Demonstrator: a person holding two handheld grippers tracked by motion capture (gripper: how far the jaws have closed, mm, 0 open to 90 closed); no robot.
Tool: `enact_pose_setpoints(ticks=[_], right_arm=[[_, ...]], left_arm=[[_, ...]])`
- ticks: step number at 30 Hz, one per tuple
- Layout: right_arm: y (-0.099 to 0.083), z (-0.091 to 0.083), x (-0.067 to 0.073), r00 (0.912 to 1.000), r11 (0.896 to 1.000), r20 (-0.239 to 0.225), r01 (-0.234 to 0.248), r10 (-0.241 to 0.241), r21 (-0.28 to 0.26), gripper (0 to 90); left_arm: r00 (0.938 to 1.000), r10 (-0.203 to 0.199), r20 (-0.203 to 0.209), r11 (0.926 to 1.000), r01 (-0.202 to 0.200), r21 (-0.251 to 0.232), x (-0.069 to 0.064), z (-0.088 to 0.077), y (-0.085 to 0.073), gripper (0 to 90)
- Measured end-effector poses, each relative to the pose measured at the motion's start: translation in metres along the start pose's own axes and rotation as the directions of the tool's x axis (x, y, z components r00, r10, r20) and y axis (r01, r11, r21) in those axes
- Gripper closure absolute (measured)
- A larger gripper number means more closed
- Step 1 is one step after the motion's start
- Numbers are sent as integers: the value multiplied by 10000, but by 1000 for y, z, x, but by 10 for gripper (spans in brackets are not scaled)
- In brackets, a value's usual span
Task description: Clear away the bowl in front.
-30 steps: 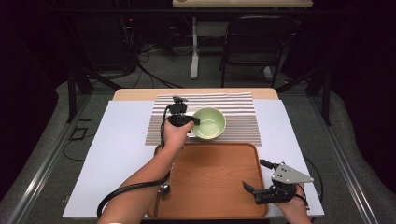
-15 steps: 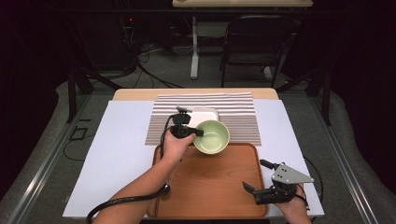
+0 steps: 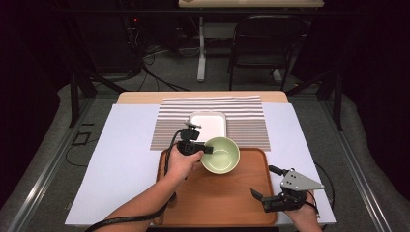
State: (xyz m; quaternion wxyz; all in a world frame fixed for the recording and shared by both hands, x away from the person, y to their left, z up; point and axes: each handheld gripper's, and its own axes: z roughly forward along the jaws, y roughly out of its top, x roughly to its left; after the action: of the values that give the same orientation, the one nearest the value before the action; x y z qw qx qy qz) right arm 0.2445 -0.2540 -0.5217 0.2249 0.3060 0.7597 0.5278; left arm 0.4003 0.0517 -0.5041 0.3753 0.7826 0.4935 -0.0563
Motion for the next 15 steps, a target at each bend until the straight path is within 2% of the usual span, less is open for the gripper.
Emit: enact_pose_setpoints(ticks=[8,15], right_arm=[[0,0,1,10000,10000,-43,37,-37,-17,20],[0,0,1,9999,9999,-95,82,-83,-80,20]], left_arm=[[9989,318,358,9991,-327,261,-18,13,-5,813],[9970,397,666,9977,-432,526,-32,29,-10,813]])
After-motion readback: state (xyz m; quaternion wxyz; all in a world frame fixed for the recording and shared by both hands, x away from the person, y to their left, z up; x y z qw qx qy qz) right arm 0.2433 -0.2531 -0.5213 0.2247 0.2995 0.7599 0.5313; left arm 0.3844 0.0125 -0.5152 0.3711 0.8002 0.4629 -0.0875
